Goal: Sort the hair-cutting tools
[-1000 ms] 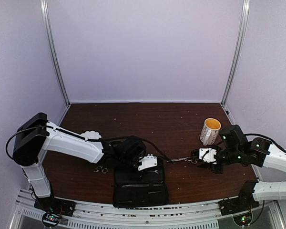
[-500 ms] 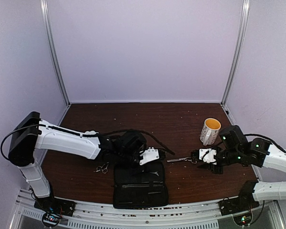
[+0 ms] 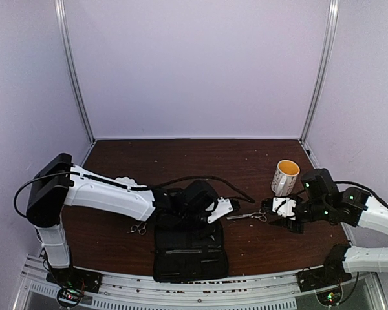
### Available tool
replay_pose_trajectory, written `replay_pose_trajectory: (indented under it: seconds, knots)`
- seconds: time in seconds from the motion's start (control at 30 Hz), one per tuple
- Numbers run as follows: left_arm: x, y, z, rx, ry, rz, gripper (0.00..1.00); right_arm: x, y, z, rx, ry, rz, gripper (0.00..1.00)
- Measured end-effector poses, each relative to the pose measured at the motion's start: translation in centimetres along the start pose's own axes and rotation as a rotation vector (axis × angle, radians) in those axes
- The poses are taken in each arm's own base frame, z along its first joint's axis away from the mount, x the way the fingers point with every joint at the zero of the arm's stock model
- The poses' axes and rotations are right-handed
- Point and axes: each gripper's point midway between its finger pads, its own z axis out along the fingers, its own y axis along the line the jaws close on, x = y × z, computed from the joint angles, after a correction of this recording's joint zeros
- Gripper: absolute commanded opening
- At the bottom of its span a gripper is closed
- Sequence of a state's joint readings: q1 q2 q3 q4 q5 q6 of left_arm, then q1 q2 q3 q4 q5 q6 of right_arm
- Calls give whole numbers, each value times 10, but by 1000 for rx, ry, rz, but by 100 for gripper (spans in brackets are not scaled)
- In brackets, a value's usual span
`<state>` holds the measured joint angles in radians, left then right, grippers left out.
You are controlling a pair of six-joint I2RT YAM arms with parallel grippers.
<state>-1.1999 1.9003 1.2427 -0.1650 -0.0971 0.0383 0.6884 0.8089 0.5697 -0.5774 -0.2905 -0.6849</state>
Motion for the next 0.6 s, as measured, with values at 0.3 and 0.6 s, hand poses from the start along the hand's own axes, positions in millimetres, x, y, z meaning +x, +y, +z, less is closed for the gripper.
replay_pose_trajectory:
  seconds: [0.3,0.6]
  knots:
    - [2,-1,1,-28,13,11,43,-2,-4,-2,17,-11,2,31]
    - [8,-8,11,-47,66,80,35,0,-4,-1,20,-7,8,30]
